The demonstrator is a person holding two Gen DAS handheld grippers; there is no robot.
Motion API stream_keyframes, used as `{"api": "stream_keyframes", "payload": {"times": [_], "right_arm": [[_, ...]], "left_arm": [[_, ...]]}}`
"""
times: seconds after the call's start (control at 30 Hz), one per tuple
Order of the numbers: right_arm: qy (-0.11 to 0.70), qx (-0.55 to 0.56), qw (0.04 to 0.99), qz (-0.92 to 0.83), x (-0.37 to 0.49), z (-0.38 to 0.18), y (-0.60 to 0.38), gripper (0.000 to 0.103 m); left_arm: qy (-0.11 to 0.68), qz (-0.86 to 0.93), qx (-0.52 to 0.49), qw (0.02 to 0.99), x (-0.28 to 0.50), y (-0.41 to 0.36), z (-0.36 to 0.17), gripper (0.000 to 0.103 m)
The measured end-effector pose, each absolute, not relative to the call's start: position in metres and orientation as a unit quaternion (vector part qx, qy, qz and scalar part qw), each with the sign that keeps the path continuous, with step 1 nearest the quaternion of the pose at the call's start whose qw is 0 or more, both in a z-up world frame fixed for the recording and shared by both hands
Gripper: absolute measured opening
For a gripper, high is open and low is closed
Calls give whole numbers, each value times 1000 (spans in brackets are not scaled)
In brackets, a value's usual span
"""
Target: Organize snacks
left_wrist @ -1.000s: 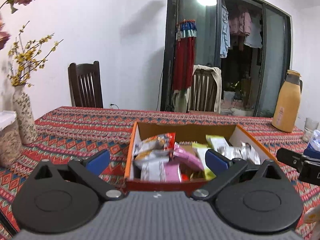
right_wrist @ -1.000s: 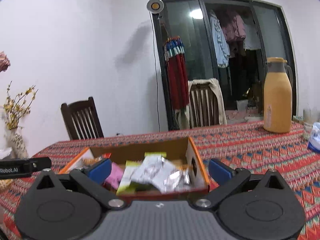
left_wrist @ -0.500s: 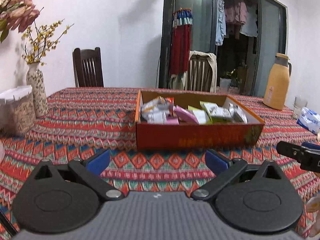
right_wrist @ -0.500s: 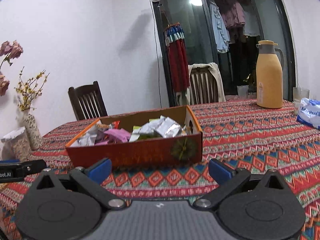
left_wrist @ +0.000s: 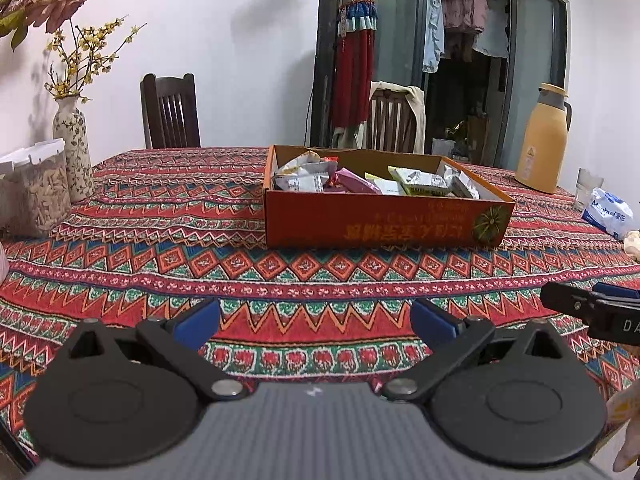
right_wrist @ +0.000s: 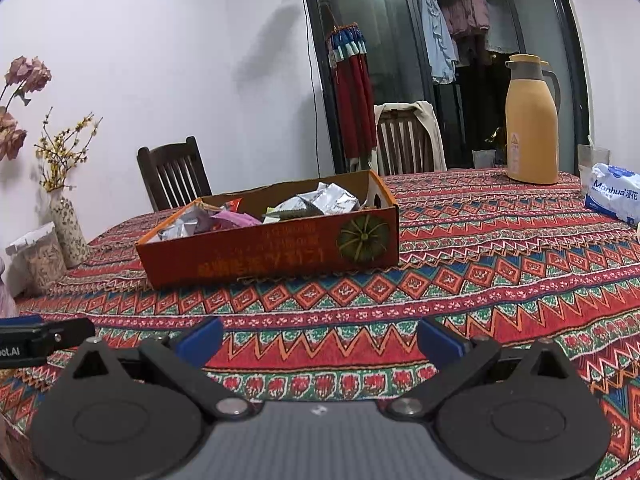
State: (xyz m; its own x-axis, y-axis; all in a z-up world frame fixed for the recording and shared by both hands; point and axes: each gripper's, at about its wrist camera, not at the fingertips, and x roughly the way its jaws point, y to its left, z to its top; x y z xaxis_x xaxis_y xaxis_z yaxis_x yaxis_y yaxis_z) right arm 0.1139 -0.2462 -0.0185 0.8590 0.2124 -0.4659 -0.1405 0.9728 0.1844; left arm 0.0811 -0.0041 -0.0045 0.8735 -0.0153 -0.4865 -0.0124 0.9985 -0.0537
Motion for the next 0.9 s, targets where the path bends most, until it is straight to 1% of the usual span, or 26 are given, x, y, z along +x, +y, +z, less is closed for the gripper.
{"api": "stream_keyframes", "payload": {"times": [0.9], "right_arm": [[251,68,961,91,113,-18,-243,103]], "left_arm": [[252,-3,-27,967,78,-4,-6,103]]}}
